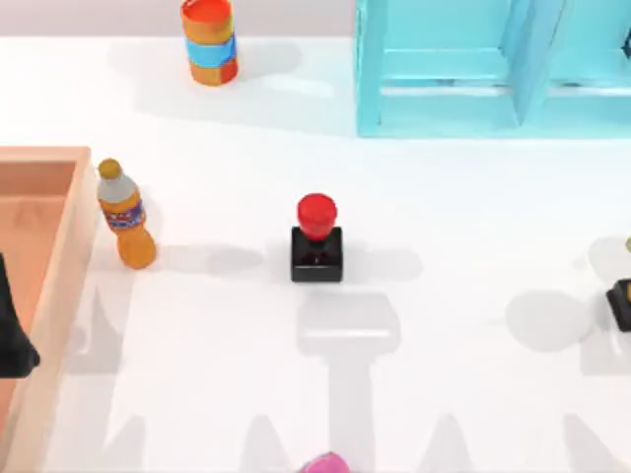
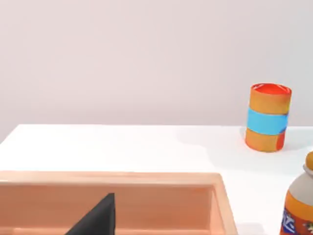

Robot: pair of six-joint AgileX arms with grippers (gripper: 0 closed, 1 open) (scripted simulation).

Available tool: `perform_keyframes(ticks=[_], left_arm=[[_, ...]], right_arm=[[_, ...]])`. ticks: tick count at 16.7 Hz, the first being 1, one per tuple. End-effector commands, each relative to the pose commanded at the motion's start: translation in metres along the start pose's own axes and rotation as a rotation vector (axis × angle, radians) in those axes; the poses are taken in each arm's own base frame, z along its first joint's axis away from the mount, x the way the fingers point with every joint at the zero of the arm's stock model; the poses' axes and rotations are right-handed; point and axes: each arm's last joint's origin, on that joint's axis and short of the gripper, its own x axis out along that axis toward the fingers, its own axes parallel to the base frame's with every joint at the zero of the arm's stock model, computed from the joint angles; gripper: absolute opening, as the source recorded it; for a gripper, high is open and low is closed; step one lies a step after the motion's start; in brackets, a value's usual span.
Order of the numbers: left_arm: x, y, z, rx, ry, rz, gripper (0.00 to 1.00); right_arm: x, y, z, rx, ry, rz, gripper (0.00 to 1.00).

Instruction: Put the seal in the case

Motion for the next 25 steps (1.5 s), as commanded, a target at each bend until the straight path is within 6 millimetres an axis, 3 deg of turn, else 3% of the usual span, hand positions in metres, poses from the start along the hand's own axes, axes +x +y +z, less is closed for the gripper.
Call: perform_keyframes(ticks=[3,6,10,13,16,19,22,25], left_arm=[[0.000,0.000,0.001,0.000,0.006,-0.004,1.00],[0.000,-0.004,0.016,-0.003,0.063,-0.042,1.00],[0.007,-0.015,0.058,-0.011,0.224,-0.134,1.00],[0.025,-0.029,0.098,-0.009,0.402,-0.214,1.00],[0.060,-0.052,0.134,0.005,0.617,-0.283,1.00],[0.108,-0.088,0.155,0.031,0.852,-0.324,1.00],[0.161,-0.134,0.158,0.061,1.083,-0.322,1.00],[0.211,-0.183,0.141,0.086,1.285,-0.279,1.00]], right_arm=[[0.000,0.000,0.000,0.000,0.000,0.000,1.00],[0.000,0.000,0.000,0.000,0.000,0.000,1.00],[0.000,0.000,0.000,0.000,0.000,0.000,1.00],[0.000,0.000,0.000,0.000,0.000,0.000,1.00],[0.000,0.000,0.000,0.000,0.000,0.000,1.00],[0.000,0.000,0.000,0.000,0.000,0.000,1.00],[0.000,0.000,0.000,0.000,0.000,0.000,1.00],[0.000,0.000,0.000,0.000,0.000,0.000,1.00]])
